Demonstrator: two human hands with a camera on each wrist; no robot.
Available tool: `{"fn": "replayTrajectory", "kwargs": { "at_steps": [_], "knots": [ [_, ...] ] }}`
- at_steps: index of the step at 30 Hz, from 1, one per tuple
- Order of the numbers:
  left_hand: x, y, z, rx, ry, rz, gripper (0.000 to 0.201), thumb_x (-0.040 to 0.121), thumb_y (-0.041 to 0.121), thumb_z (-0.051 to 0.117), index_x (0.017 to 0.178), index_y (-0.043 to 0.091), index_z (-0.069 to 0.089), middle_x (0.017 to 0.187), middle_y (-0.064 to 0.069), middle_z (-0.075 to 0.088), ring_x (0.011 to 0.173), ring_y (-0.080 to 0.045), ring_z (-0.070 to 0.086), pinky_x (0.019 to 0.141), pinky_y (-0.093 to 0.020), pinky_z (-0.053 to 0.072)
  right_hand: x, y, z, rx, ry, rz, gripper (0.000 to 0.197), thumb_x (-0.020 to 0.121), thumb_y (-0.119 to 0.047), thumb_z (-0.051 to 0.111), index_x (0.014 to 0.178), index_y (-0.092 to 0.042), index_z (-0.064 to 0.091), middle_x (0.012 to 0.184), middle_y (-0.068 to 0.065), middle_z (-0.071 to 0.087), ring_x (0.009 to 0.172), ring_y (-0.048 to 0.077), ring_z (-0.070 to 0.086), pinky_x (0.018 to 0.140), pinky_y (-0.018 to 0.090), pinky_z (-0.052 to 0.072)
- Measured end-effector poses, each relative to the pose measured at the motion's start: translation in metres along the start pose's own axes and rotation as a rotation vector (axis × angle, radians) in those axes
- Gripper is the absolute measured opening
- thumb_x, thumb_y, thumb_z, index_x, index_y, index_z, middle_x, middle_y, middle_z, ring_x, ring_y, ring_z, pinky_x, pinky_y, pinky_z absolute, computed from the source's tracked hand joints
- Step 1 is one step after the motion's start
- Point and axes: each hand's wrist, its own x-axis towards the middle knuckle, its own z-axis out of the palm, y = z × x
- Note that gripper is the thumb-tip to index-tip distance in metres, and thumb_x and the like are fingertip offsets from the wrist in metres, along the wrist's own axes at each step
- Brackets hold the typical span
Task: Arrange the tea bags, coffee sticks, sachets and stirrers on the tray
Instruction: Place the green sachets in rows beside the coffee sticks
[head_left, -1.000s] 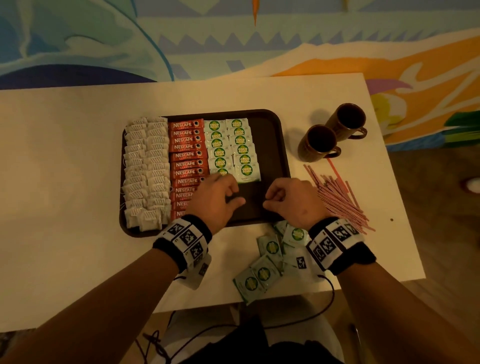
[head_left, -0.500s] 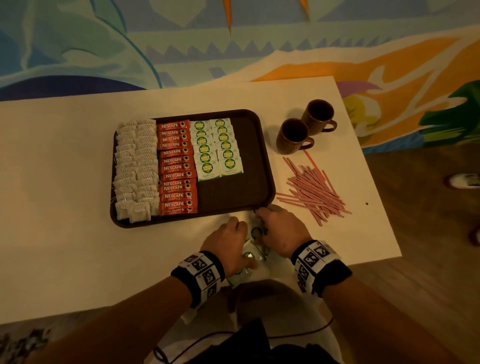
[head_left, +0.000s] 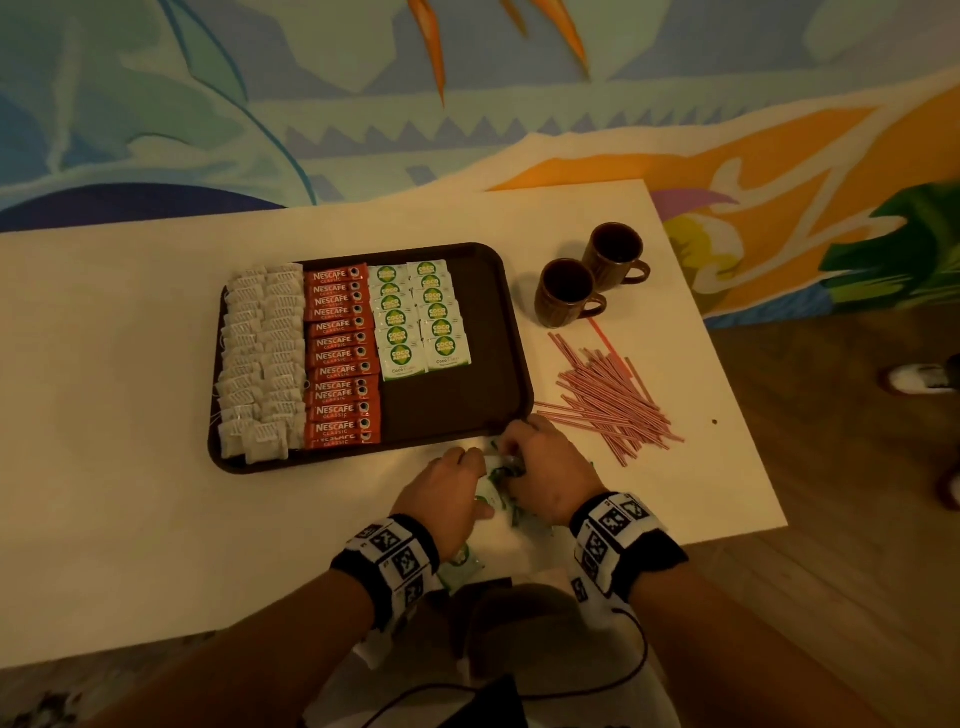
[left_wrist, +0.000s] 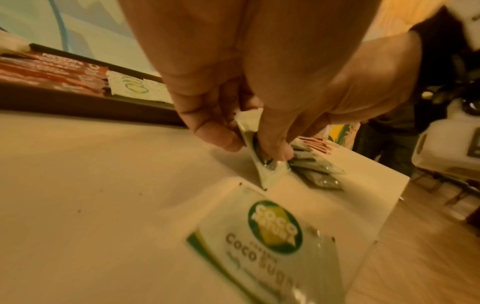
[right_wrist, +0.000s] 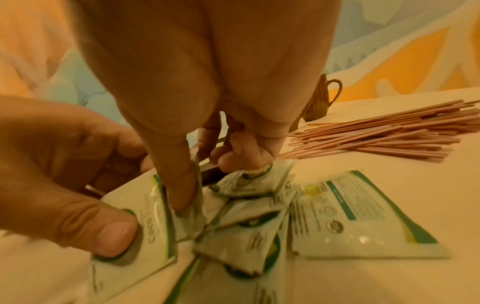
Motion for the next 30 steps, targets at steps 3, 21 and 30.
{"fn": "replayTrajectory", "kwargs": {
  "at_steps": [3, 21, 30],
  "knots": [
    [0.001, -0.005, -0.011, -0.099, 0.046, 0.006, 0.022, 0.095, 0.033, 0.068, 0.106, 0.026, 0.050, 0.115, 0.000, 0.057, 0.104, -0.022, 0.059, 0.086, -0.036, 0.049, 0.001, 0.003, -0.012, 0.089, 0.003, -0.024, 0.016, 0.085, -0.023, 0.076, 0.090, -0.027, 0.061, 0.099, -0.005, 0.061, 0.089, 0.017, 0.059, 0.076, 0.031, 0.048],
    [0.044, -0.087, -0.084, -0.410, 0.427, -0.198, 0.018, 0.089, 0.022, 0.076, 0.097, 0.027, 0.061, 0.082, 0.002, 0.069, 0.081, -0.019, 0.066, 0.072, -0.034, 0.056, 0.088, -0.032, -0.032, 0.322, 0.211, 0.131, 0.024, 0.085, -0.023, 0.082, 0.104, -0.026, 0.067, 0.094, -0.007, 0.065, 0.083, 0.010, 0.062, 0.064, 0.020, 0.045],
    [0.067, -0.096, -0.089, -0.293, 0.464, -0.191, 0.021, 0.086, 0.025, 0.079, 0.101, 0.022, 0.064, 0.108, 0.001, 0.053, 0.091, -0.018, 0.053, 0.079, -0.029, 0.042, 0.124, -0.041, -0.023, 0.250, 0.262, 0.184, 0.044, 0.085, -0.022, 0.083, 0.122, -0.020, 0.061, 0.117, 0.005, 0.068, 0.107, 0.023, 0.064, 0.092, 0.037, 0.055]
  ]
}}
